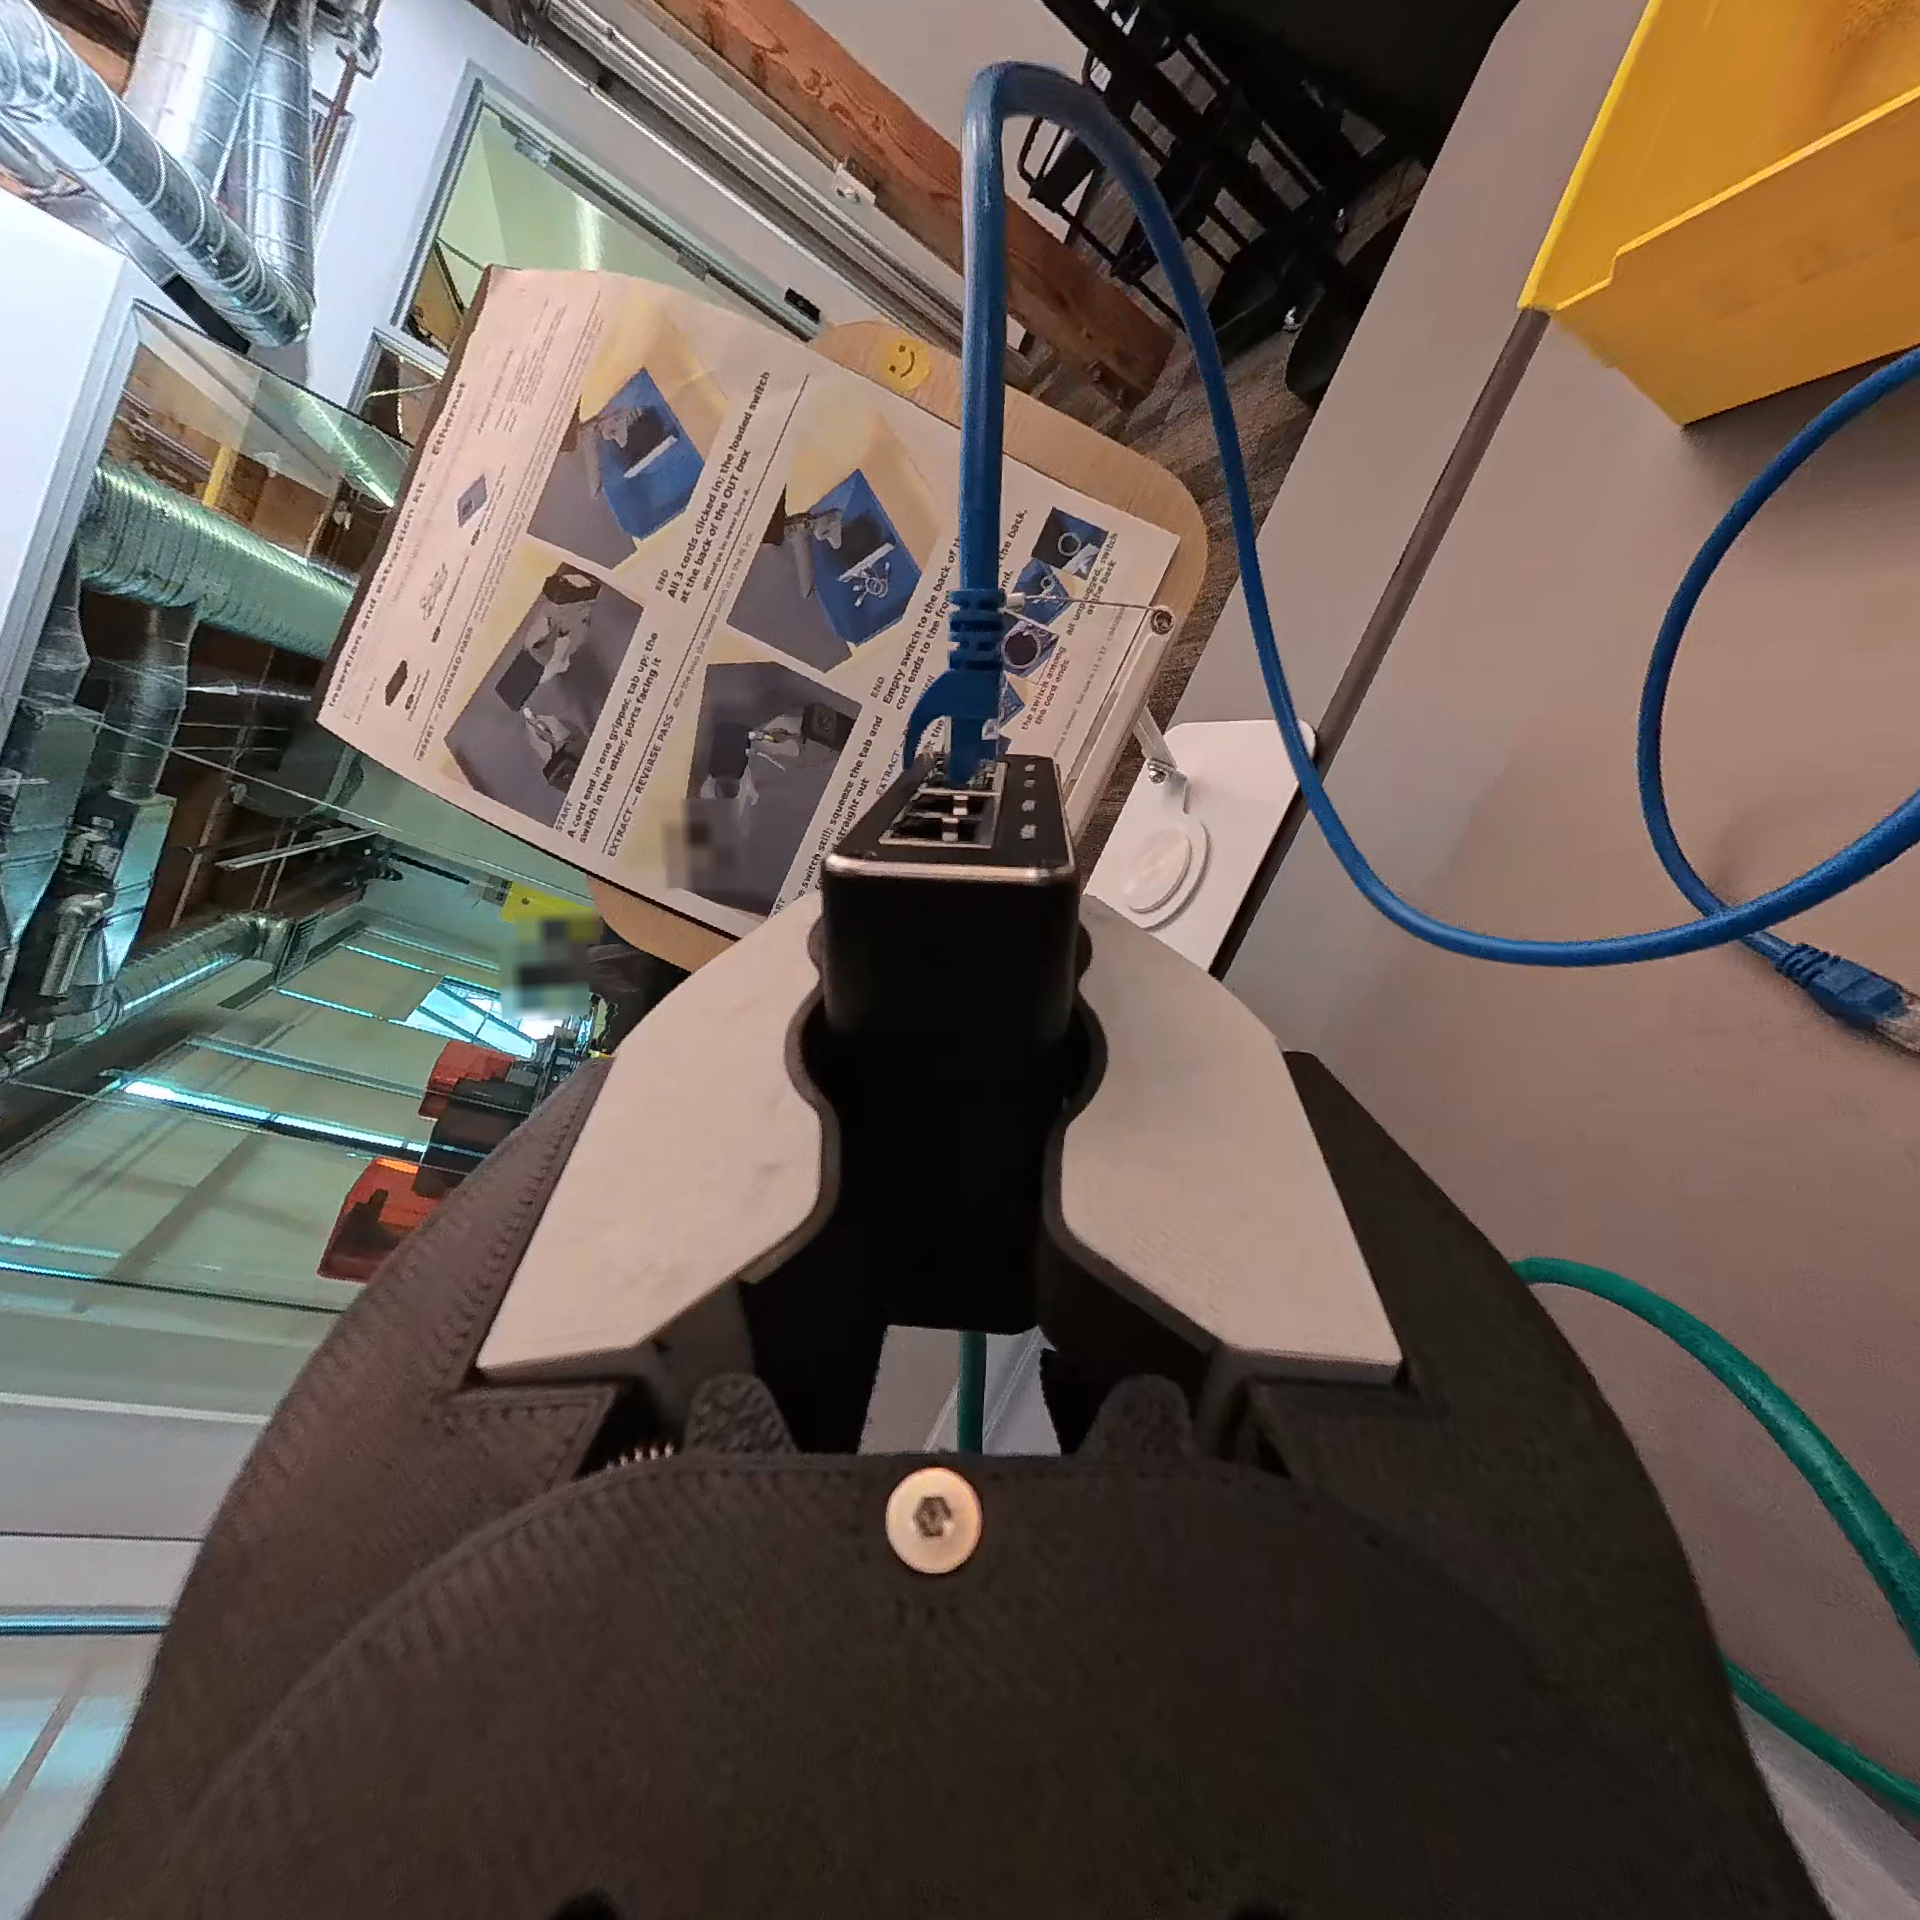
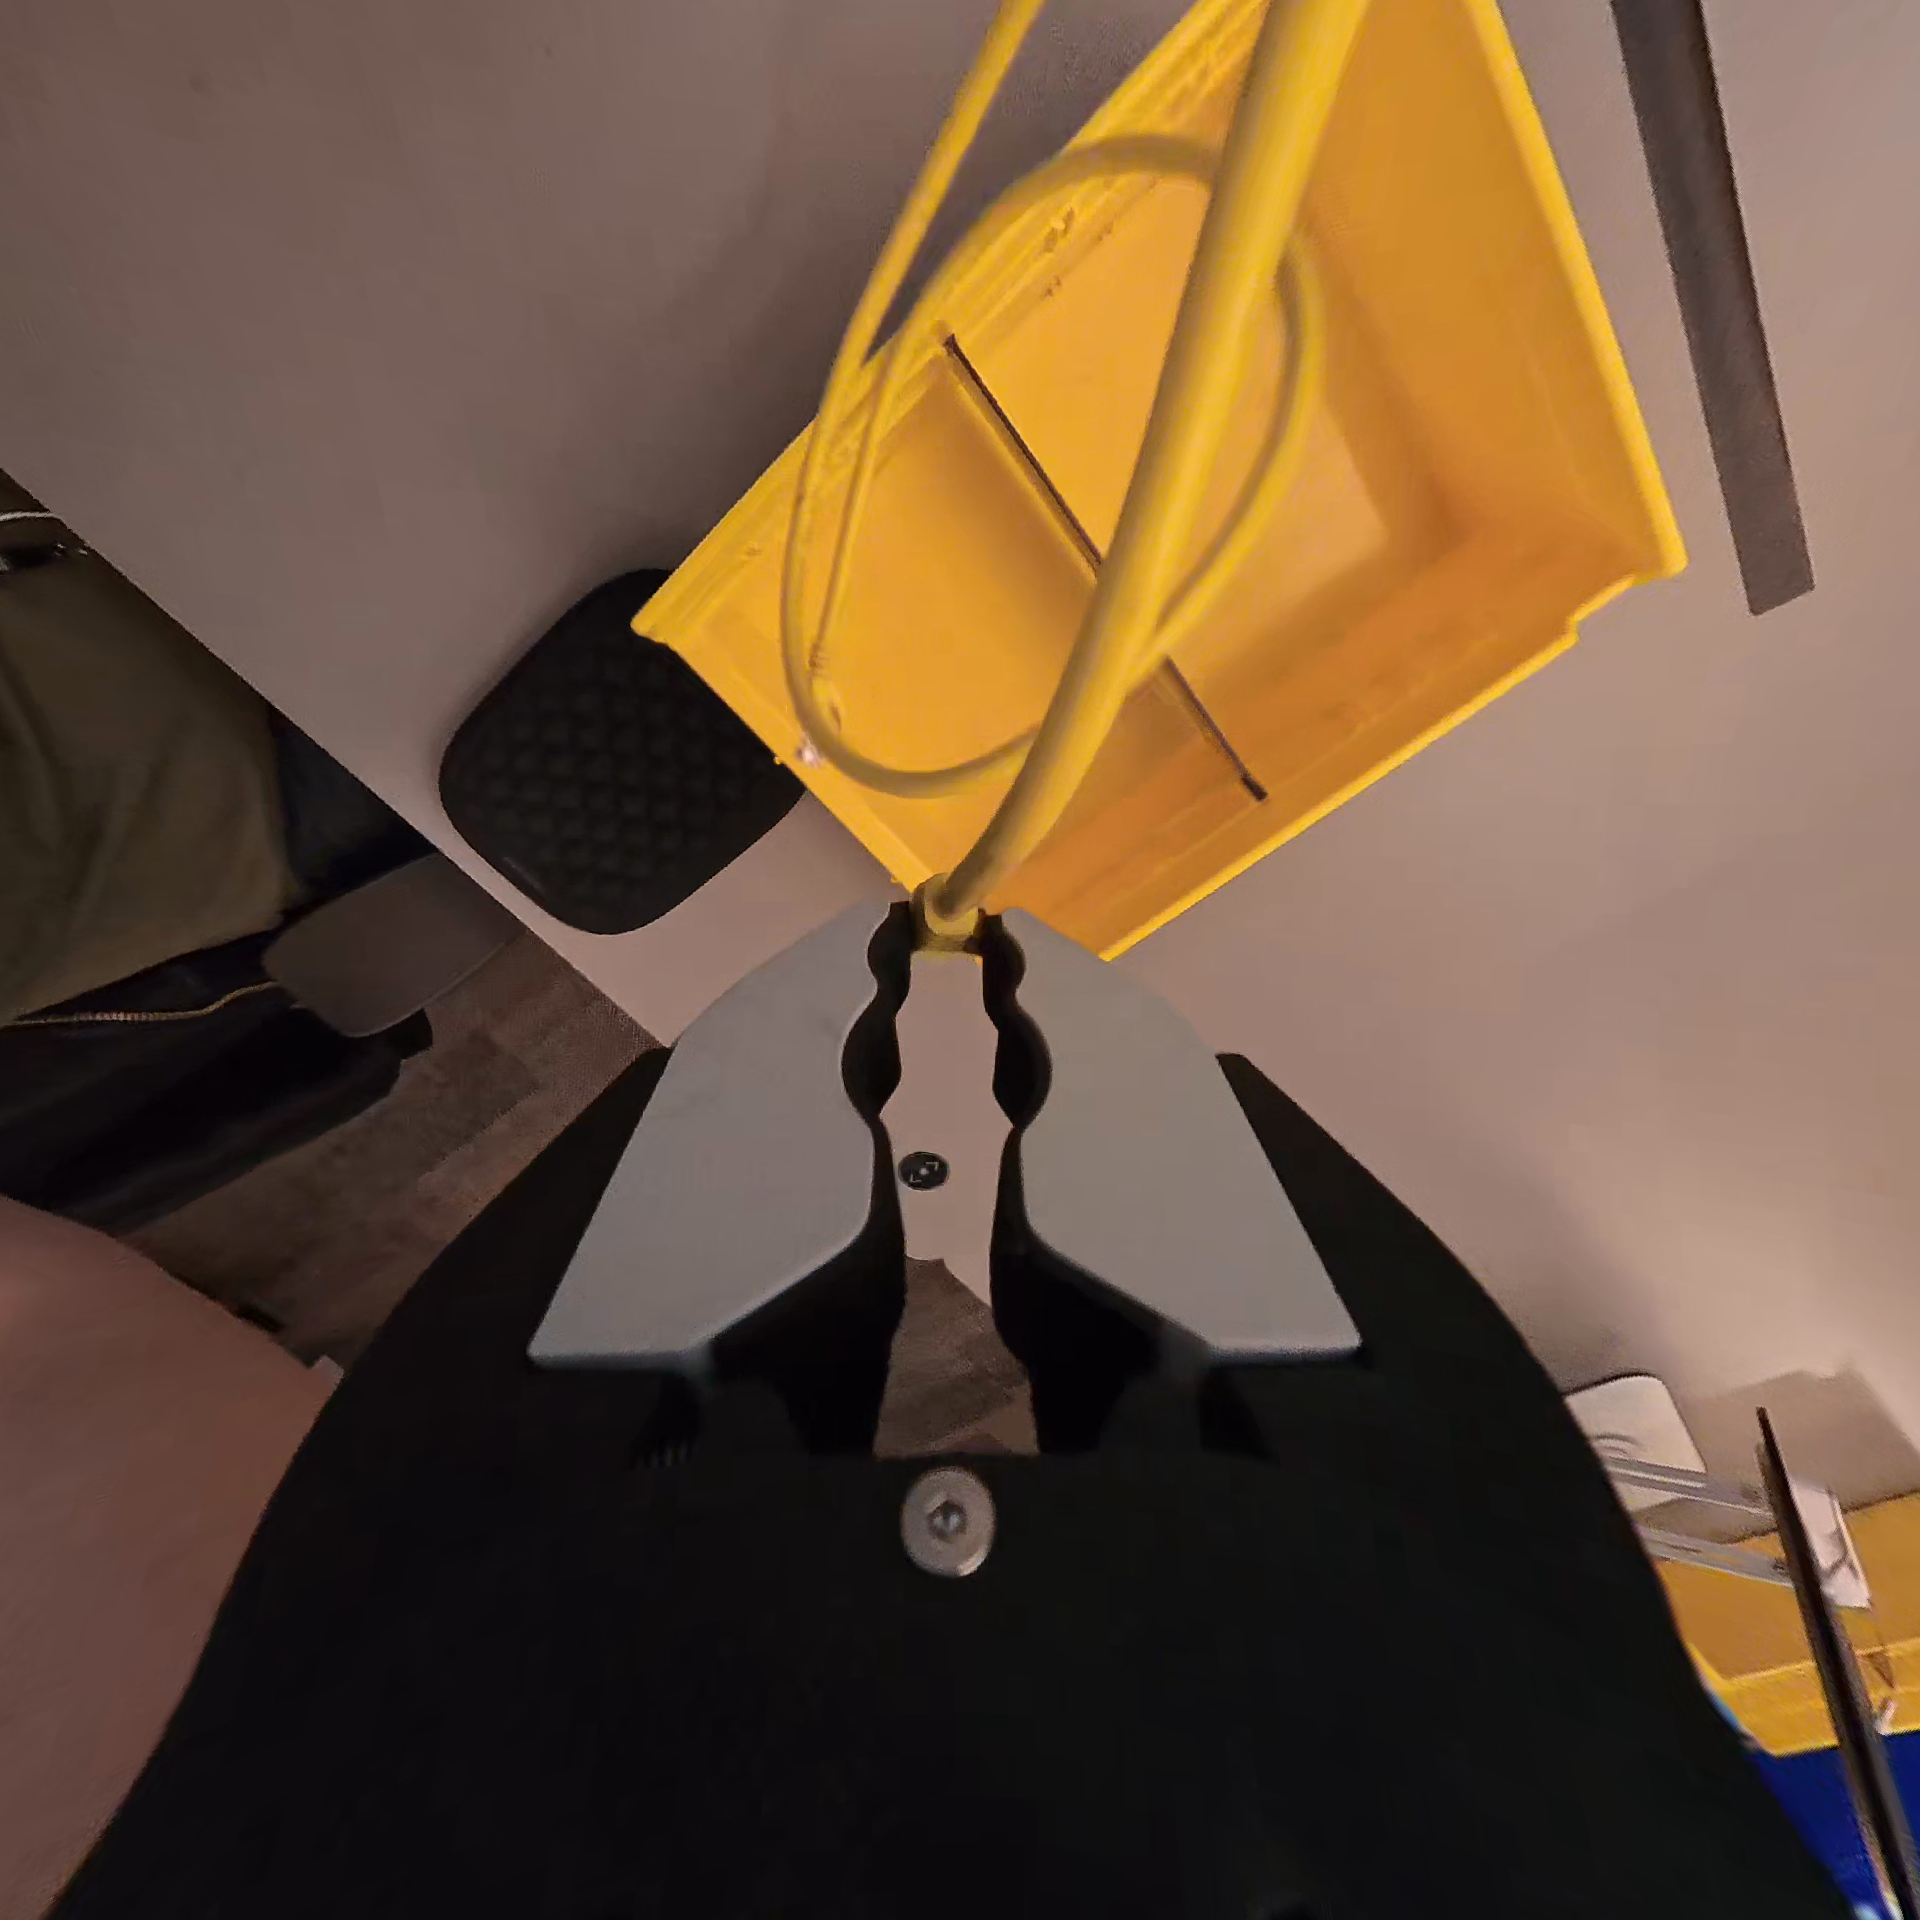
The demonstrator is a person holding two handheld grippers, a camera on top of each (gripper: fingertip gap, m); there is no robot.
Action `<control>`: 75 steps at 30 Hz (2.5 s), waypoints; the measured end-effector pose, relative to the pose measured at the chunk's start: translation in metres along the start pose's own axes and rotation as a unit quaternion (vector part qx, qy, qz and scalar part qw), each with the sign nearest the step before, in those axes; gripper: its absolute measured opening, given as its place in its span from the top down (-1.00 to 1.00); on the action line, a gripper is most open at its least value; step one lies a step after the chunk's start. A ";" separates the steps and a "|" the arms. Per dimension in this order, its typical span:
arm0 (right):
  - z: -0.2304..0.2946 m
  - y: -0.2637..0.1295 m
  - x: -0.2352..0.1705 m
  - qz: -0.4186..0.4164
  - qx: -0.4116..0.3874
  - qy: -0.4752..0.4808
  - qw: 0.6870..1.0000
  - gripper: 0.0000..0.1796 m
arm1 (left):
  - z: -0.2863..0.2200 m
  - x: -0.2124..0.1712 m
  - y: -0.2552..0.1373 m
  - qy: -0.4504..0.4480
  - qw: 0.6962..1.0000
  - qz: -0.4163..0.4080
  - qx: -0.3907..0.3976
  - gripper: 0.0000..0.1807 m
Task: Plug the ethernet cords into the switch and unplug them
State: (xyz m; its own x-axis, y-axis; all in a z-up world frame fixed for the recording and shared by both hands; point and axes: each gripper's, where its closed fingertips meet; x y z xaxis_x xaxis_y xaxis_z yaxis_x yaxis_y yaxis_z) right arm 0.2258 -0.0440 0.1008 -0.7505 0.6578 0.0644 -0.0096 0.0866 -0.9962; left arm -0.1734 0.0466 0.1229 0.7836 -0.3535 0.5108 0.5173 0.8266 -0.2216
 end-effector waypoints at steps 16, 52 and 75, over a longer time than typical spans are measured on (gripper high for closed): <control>0.001 -0.071 -0.016 -0.028 0.081 0.150 0.985 0.85 | -0.015 0.005 0.010 0.017 1.000 0.009 -0.020 0.59; -0.010 0.186 -0.050 0.066 0.034 -0.054 0.996 0.85 | -0.020 0.015 0.006 0.026 0.999 -0.007 -0.024 0.60; 0.041 0.034 0.002 -0.396 0.026 0.056 0.916 0.39 | -0.040 0.006 0.027 0.051 0.997 0.037 -0.044 0.59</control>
State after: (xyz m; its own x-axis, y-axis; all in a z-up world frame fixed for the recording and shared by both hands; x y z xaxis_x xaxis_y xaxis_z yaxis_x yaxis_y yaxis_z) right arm 0.1967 -0.0700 0.0648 -0.4228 0.4772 0.7704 -0.5557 0.5350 -0.6364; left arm -0.1415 0.0490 0.0864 0.8493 -0.3404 0.4036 0.4821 0.8116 -0.3299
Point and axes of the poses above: each gripper's, where its closed fingertips meet, y out along the fingers, x out of its top, z = x × y across the jaws, and after that the axes turned 4 degrees about -x, right-handed
